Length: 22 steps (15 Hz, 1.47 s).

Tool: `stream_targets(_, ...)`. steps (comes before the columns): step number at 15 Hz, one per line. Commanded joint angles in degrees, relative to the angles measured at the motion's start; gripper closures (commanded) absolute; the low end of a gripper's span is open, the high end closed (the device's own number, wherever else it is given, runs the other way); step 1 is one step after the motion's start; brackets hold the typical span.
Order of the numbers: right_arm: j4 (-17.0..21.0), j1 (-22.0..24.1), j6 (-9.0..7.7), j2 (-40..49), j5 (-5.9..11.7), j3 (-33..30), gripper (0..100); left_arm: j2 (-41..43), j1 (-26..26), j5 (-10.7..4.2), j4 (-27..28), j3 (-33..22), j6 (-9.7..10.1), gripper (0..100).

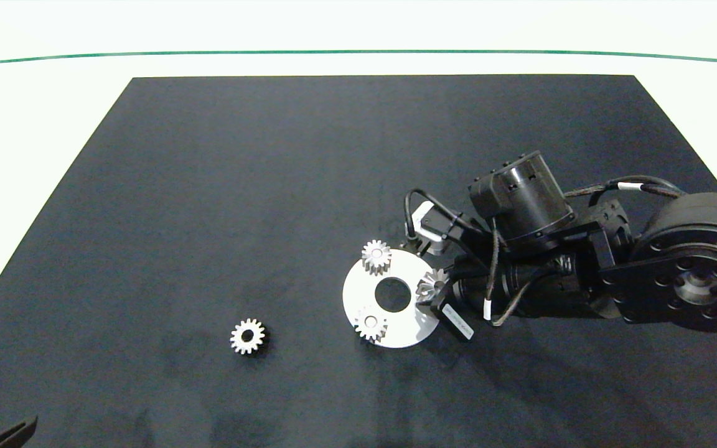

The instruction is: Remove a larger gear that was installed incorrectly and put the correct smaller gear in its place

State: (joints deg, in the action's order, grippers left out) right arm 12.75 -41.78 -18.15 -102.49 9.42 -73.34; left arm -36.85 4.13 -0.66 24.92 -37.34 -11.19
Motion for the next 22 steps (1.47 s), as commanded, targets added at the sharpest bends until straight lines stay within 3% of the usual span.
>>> stream_targets(1, 0.0, -0.3, -0.13, 2.6, -0.02, 0.4, 72, -0.1, 0.0, -0.04, 0.1, 0.5, -0.06, 0)
stream_targets(4, 0.0, -0.2, -0.13, 5.5, -0.02, 0.7, 72, -0.1, -0.1, 0.04, 0.1, 0.5, -0.06, 0)
stream_targets(7, 0.3, 1.0, 1.98, 8.6, 0.42, 1.4, 72, 0.0, -0.2, 0.04, 0.1, 0.5, -0.06, 0)
stream_targets(14, 0.0, 14.1, 3.39, 10.4, -0.11, 9.4, 72, 1.0, -0.2, -0.04, 0.2, 0.7, -0.41, 0)
stream_targets(22, -0.2, 15.4, 4.88, 10.6, -0.46, 12.6, 72, 1.5, -0.4, -0.13, 0.1, 0.9, -0.59, 0)
